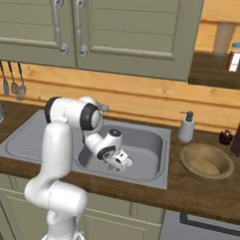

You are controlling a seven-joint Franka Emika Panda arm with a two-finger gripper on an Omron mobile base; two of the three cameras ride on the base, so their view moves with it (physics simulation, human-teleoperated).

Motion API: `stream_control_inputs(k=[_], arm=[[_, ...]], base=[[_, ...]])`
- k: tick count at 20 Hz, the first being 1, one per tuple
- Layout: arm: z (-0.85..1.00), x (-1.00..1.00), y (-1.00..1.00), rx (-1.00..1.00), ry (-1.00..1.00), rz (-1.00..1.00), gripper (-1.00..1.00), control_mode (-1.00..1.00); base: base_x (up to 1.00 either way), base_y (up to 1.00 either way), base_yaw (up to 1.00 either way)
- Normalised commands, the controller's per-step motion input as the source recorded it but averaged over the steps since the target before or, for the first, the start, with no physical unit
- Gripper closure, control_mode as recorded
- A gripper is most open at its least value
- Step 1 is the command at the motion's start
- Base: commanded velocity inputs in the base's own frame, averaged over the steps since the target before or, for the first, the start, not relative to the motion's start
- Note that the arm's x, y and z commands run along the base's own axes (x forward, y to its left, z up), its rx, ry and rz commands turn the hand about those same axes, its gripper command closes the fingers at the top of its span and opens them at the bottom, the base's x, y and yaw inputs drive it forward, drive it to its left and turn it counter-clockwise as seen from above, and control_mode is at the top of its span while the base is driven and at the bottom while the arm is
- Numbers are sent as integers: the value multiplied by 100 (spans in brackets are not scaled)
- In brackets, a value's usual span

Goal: Pick the sweet potato from the sink and place it in the bowl. Then pick the bowl and place it in the microwave. Then close the microwave door and press the start button.

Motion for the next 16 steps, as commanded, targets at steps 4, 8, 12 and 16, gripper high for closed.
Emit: stream_control_inputs(k=[4,8,12,16], arm=[[-36,29,0,0,0,0,-100,-100],[-25,34,0,0,0,0,-100,-100],[-23,35,0,0,0,0,-100,-100],[-26,34,0,0,0,0,-100,-100]], base=[[0,0,0],[0,0,0],[0,0,0],[0,0,0]])
